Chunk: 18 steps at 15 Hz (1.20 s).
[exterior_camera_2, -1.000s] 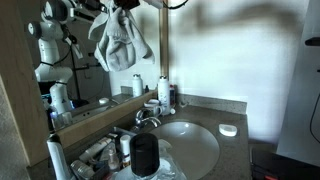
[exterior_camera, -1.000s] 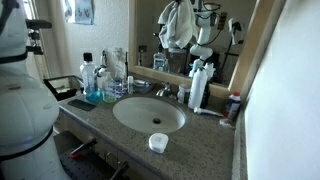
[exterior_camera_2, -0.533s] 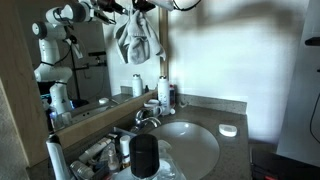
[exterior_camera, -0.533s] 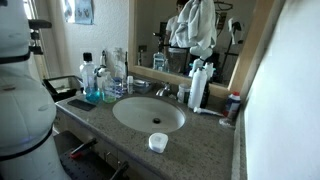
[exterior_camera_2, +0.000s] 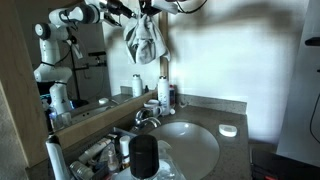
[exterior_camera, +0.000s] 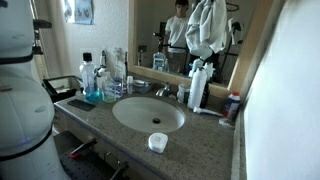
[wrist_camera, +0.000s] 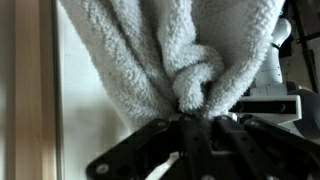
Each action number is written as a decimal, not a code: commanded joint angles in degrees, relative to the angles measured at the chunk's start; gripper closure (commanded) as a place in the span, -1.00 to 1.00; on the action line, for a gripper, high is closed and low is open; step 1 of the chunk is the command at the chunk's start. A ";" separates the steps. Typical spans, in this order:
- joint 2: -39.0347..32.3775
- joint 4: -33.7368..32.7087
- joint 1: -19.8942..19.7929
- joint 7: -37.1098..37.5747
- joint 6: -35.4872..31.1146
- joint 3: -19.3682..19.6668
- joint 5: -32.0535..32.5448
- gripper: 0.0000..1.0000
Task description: Wipe the mirror with the towel
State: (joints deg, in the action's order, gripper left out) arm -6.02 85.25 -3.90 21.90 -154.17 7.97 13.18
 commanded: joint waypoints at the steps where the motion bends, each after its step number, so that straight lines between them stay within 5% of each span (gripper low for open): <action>1: -2.70 -4.04 0.74 0.12 -0.05 -0.71 -0.16 0.89; 8: 1.15 0.89 2.32 -6.77 0.72 -4.23 -2.84 0.89; 18: 2.89 0.76 5.39 -27.31 6.50 -11.02 -17.40 0.89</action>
State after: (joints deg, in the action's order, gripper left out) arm -2.64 87.06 0.17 -0.52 -149.09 -1.73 -0.88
